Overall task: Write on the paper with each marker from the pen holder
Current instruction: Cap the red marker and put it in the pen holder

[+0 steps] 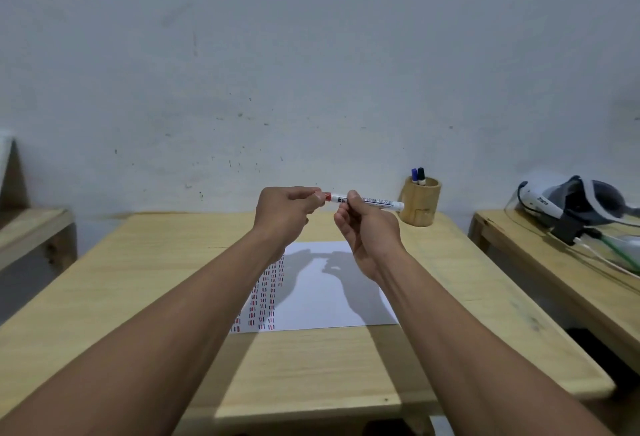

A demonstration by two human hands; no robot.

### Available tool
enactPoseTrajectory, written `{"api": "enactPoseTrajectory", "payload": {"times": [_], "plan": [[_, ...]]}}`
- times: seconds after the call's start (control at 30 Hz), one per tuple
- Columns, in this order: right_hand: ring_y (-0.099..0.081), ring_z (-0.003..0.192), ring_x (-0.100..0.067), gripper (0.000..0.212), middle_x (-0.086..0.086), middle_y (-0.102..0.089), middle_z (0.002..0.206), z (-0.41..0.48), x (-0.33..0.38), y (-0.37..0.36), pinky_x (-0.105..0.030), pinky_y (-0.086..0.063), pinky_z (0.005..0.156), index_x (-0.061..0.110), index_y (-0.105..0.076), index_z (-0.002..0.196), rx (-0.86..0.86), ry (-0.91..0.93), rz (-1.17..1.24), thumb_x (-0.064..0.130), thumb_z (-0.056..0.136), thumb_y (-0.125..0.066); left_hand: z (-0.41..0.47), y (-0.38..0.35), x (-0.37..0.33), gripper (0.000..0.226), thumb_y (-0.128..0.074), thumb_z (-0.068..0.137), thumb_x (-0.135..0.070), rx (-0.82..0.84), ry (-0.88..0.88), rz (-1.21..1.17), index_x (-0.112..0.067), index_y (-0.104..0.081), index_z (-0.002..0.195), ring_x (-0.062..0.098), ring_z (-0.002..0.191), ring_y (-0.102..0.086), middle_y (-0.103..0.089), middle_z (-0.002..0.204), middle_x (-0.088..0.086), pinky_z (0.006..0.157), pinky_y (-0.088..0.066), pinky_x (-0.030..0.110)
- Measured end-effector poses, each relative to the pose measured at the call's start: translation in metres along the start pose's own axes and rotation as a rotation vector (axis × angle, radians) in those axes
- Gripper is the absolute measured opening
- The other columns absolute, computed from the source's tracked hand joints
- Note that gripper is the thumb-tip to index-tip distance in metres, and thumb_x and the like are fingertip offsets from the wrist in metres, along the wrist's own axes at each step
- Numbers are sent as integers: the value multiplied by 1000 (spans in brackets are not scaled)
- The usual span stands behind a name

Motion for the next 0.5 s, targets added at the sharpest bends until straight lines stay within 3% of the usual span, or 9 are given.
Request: {"api": "enactPoseTrajectory", "payload": {"times": [0.2, 0.3, 0.4, 0.5], "plan": [[-67, 71, -17, 15, -11, -65, 81, 1, 5, 5, -27, -64, 70, -7, -66, 103, -63, -84, 78, 7, 97, -67, 5, -10, -11, 6, -77, 82, -31, -34, -88, 93, -34, -81, 79, 12, 105, -68, -79, 93, -9, 99, -52, 41], [-73, 68, -18, 33, -16, -71, 85, 4, 10, 11, -26, -65, 62, -12, -62, 121, -156, -64, 67, 3, 94, -71, 5, -14, -17, 14, -76, 83, -30, -83, -132, 141, -27, -82, 96, 8, 106, -66, -77, 102, -11, 98, -50, 31], [-72, 55, -15, 58, -12, -73, 74, 12, 21, 18, -24, -63, 57, -4, -45, 144, -189, 47, -63, 5, 93, -71, 5, -22, -25, 17, -74, 85, -29, -82, -151, 160, -25, -81, 100, 1, 94, -66, -76, 98, -12, 84, -47, 20], [-62, 61, -21, 28, -15, -61, 80, 13, 35, 15, -34, -65, 74, -4, -57, 125, -117, 72, -291, 11, 101, -58, 8, -30, -38, 20, -73, 87, -28, -83, -202, 220, -23, -81, 104, -11, 75, -60, -75, 94, -13, 69, -41, 9]]}}
Point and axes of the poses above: each hand's wrist, its own z-axis towards the middle knuckle, its own y-axis out of the back of the hand, x = y × z, the point moved 10 cm from there along z, towards the middle knuckle
